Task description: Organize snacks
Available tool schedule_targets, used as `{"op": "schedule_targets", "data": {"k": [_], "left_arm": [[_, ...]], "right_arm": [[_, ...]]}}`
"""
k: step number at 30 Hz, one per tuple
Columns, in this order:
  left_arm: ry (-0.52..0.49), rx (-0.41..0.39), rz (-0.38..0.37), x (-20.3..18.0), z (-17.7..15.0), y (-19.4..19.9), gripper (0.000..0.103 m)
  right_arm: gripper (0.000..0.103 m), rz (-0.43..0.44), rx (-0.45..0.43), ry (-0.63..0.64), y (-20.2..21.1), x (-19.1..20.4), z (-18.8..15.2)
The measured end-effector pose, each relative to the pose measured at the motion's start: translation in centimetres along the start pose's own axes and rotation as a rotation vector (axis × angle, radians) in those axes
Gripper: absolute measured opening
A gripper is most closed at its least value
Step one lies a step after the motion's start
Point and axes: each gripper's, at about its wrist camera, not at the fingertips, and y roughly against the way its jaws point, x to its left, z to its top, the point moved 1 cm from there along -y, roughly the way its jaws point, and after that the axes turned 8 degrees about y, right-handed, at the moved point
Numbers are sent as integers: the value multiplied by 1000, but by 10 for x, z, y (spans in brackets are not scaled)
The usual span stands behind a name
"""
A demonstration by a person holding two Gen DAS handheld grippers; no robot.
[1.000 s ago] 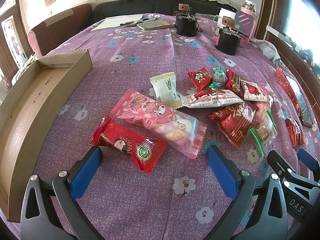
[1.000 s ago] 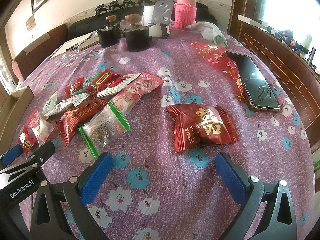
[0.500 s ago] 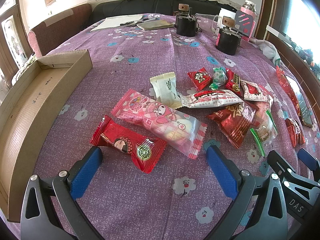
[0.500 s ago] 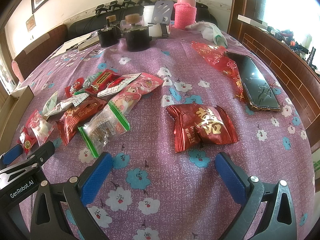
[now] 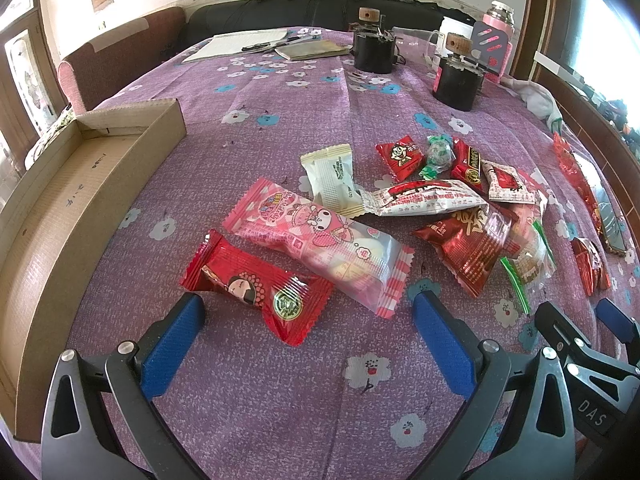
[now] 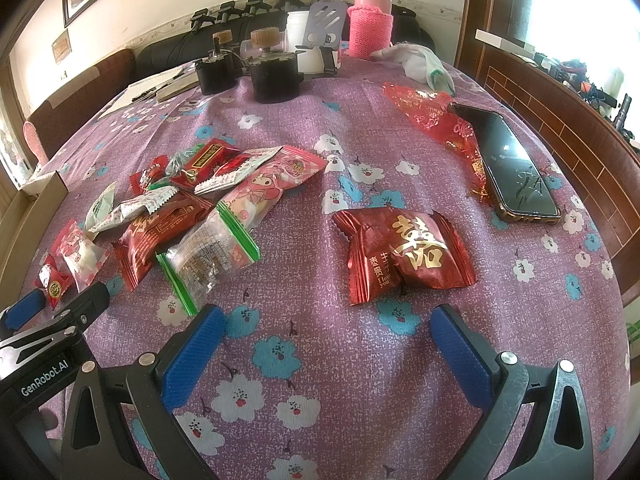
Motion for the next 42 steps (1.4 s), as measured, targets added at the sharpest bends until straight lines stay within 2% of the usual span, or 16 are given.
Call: {"op": "schedule_targets", "data": {"k": [3,7,14,22,28,30,32,38,39,42], "left_arm": [[-4,2,-3,0,0,0,103],[-82,55,-52,2,2,0,103],[-165,78,-111,3,-6,6,103],[-221,76,-121,10,-25,23,103],[-231,147,-209,25,-29,36,103],[-177,128,-266,40,-23,52,103],[-150,74,-298,58,-13,74,103],[-72,-100,-347,110,39,114,103],[-61,-114,-340,115,47,115,103],[-34,-58,-370,124,62,101,103]], "right_arm": [[103,1,3,-4,1,0,0],[103,-1,31,-12,0,2,2],[103,26,56,11,5,1,-3],[103,33,84,28,15,5,-18],[103,18,72,20,23,4,-28],[102,-2,73,15,27,3,-30],[102,0,40,18,36,2,-29],[103,54,-222,41,87,9,-8],[103,81,-238,41,89,11,-1],[102,151,-143,37,74,20,16]]}}
